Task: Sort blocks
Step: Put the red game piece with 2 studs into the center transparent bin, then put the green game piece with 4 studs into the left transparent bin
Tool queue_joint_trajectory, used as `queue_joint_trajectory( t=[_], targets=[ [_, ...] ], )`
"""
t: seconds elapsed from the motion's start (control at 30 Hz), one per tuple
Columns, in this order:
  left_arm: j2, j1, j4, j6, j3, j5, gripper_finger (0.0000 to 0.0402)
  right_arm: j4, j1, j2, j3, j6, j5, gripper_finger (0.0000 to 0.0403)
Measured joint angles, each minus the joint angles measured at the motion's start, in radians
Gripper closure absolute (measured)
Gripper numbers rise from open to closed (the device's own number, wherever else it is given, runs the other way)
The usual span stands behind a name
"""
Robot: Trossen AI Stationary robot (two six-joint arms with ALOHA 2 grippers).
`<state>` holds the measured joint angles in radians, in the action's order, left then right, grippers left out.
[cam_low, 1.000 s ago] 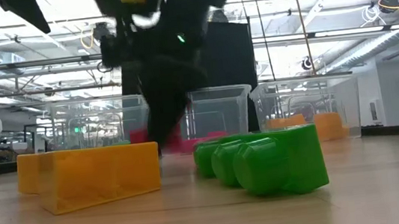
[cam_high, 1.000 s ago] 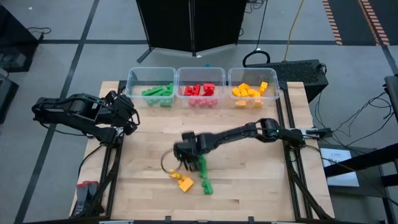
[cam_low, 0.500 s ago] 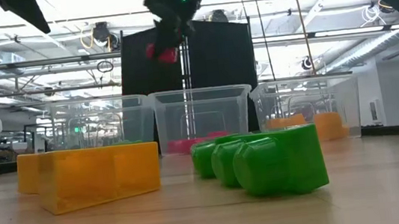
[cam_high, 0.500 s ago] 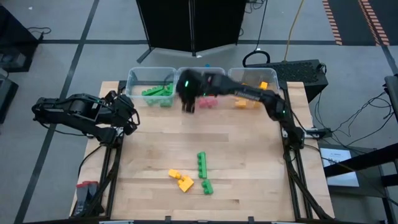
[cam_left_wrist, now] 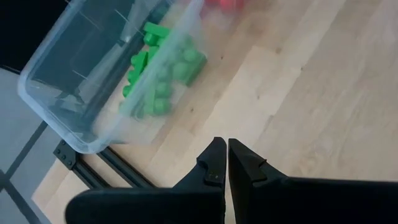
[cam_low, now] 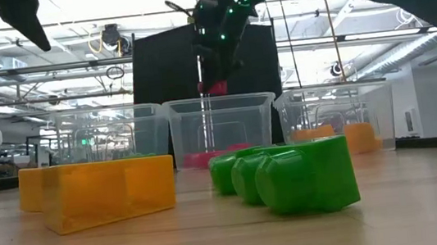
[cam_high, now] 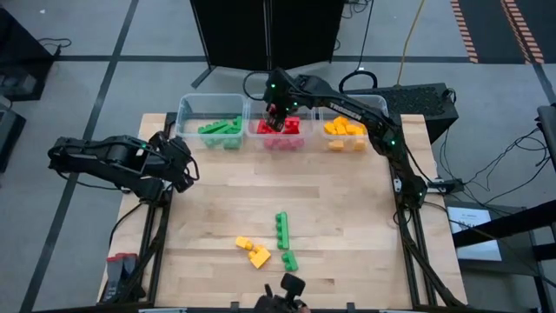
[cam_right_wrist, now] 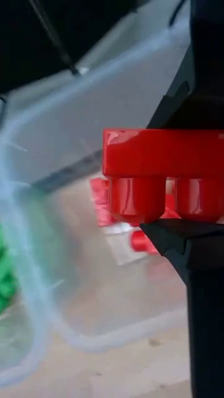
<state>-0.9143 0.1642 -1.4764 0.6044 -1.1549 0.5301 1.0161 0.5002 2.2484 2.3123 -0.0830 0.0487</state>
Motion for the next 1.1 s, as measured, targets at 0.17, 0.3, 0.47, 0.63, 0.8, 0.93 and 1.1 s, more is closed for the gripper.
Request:
queue_joint_trajectory(
  t=[0.17, 0.3, 0.47, 0.63, 0.8, 0.93, 1.1],
  targets=[
    [-0.001, 0.0, 0.001, 0.011, 0.0, -0.006, 0.0402, 0.069, 0.016, 0.055, 0.0, 0.023, -0.003, 0.0252],
    [-0.001, 0.0, 0.001, 0.012, 0.0, -0.006, 0.0402, 0.075, 0.023, 0.065, 0.0, 0.064, -0.028, 0.0252],
    [-0.001, 0.0, 0.001, 0.012, 0.0, -0.006, 0.0402, 0.086, 0.036, 0.063, 0.001, 0.116, -0.051, 0.015],
    [-0.001, 0.0, 0.001, 0.013, 0.0, -0.007, 0.0402, 0.127, 0.043, 0.063, 0.001, 0.126, -0.054, 0.0055],
    [-0.001, 0.0, 0.001, 0.013, 0.0, -0.007, 0.0402, 0.154, 0.026, -0.006, 0.0, 0.081, -0.103, 0.0066],
    [-0.001, 0.0, 0.001, 0.014, 0.0, -0.007, 0.0402, 0.154, 0.007, -0.136, 0.0, 0.076, -0.223, 0.0084],
    [-0.001, 0.0, 0.002, 0.015, 0.0, -0.007, 0.0402, 0.158, -0.101, -0.285, 0.002, 0.055, -0.367, 0.0094]
  ],
)
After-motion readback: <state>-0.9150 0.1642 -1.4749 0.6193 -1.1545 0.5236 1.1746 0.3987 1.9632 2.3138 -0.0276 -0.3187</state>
